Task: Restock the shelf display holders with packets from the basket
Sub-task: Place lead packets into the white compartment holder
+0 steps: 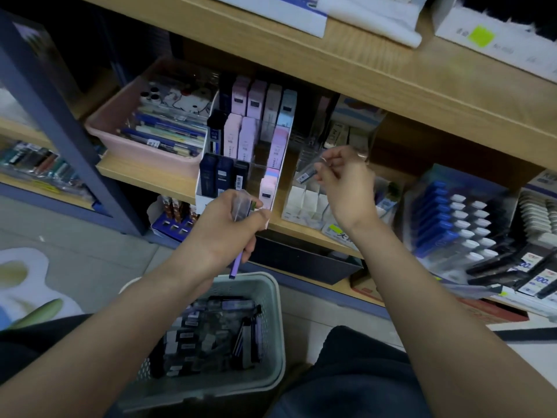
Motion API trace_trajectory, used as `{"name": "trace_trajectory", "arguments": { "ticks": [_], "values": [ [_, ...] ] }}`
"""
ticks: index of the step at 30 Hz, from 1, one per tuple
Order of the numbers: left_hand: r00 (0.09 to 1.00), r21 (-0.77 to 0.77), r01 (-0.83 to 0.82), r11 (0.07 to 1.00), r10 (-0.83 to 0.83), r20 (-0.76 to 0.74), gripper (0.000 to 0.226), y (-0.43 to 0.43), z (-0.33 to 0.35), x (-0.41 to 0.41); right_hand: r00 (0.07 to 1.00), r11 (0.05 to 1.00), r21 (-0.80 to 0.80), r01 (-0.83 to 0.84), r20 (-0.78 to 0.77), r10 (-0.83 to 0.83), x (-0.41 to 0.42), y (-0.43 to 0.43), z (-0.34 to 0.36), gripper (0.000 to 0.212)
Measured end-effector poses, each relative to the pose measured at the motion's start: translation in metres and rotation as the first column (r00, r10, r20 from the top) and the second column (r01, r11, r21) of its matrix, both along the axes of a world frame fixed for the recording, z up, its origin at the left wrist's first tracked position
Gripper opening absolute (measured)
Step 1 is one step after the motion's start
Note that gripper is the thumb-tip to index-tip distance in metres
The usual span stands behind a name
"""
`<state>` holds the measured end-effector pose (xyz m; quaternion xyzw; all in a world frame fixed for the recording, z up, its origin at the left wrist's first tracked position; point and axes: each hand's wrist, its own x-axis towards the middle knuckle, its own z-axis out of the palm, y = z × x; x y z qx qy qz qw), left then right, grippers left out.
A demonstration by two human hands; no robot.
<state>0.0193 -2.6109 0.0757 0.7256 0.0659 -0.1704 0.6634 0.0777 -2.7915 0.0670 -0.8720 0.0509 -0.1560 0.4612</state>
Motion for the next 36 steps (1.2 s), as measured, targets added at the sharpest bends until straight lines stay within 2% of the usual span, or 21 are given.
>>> {"name": "trace_trajectory", "arguments": {
  "ticks": [2, 5, 9, 14, 17, 19, 21, 23, 25, 27, 28, 30, 31, 33, 36],
  "values": [
    [1.0, -0.005, -0.008, 1.0, 0.008, 0.001, 0.004, 0.002, 0.0, 0.002, 0.999, 0.996, -0.088, -0.029, -0.032, 0.026, 0.007, 0.003, -0.008, 0.015],
    [1.0, -0.01, -0.019, 1.0, 0.019, 0.011, 0.005, 0.004, 0.0, 0.003, 0.992, 0.947, -0.313, -0.078, -0.12, 0.042, 0.013, 0.004, -0.016, 0.012],
    [0.999, -0.025, -0.034, 0.999, 0.034, 0.015, 0.004, 0.006, 0.001, 0.004, 0.981, 0.876, -0.469, -0.115, -0.195, 0.024, 0.017, 0.008, -0.018, 0.017],
    [1.0, -0.037, -0.028, 0.999, 0.029, 0.013, 0.005, 0.006, 0.001, 0.005, 0.979, 0.861, -0.495, -0.115, -0.204, 0.014, 0.023, 0.009, -0.02, 0.014],
    [0.999, -0.069, -0.039, 0.997, 0.04, 0.022, 0.011, 0.006, 0.004, 0.004, 0.98, 0.882, -0.46, -0.103, -0.198, 0.01, 0.022, 0.008, -0.022, 0.02],
    [0.998, -0.102, -0.054, 0.993, 0.058, 0.036, 0.012, 0.006, 0.007, 0.004, 0.988, 0.87, -0.485, -0.088, -0.155, 0.013, 0.019, 0.009, -0.02, 0.029],
    [0.996, -0.153, -0.076, 0.985, 0.083, 0.035, 0.013, 0.005, 0.011, 0.003, 0.996, 0.814, -0.579, -0.051, -0.091, -0.003, 0.015, 0.012, -0.014, 0.035],
    [0.991, -0.216, -0.123, 0.969, 0.13, 0.02, 0.01, 0.005, 0.014, 0.002, 1.0, 0.787, -0.617, 0.008, 0.016, 0.003, 0.009, 0.019, -0.004, 0.029],
    [0.98, -0.25, -0.18, 0.951, 0.194, 0.033, 0.008, 0.005, 0.015, 0.002, 0.996, 0.876, -0.482, -0.029, 0.057, 0.064, 0.0, 0.03, 0.007, 0.013],
    [0.965, -0.243, -0.237, 0.941, 0.257, 0.053, 0.008, 0.006, 0.015, 0.004, 0.983, 0.961, -0.205, -0.183, -0.066, 0.173, -0.014, 0.044, 0.019, 0.01],
    [0.955, -0.243, -0.271, 0.932, 0.292, 0.055, 0.007, 0.007, 0.015, 0.005, 0.957, 0.966, -0.045, -0.253, -0.16, 0.243, -0.022, 0.05, 0.025, 0.011],
    [0.934, -0.274, -0.327, 0.904, 0.354, 0.052, 0.008, 0.007, 0.016, 0.007, 0.864, 0.904, 0.258, -0.341, -0.293, 0.41, -0.037, 0.063, 0.035, 0.003],
    [0.927, -0.311, -0.34, 0.888, 0.371, 0.046, 0.009, 0.007, 0.017, 0.006, 0.824, 0.867, 0.335, -0.369, -0.313, 0.472, -0.042, 0.069, 0.036, 0.007],
    [0.927, -0.358, -0.33, 0.873, 0.372, 0.054, 0.009, 0.006, 0.019, 0.005, 0.791, 0.833, 0.35, -0.428, -0.301, 0.533, -0.049, 0.076, 0.035, 0.016],
    [0.935, -0.321, -0.298, 0.899, 0.343, 0.091, 0.008, 0.005, 0.017, 0.004, 0.803, 0.838, 0.314, -0.447, -0.272, 0.53, -0.052, 0.077, 0.033, 0.021]
  ]
}}
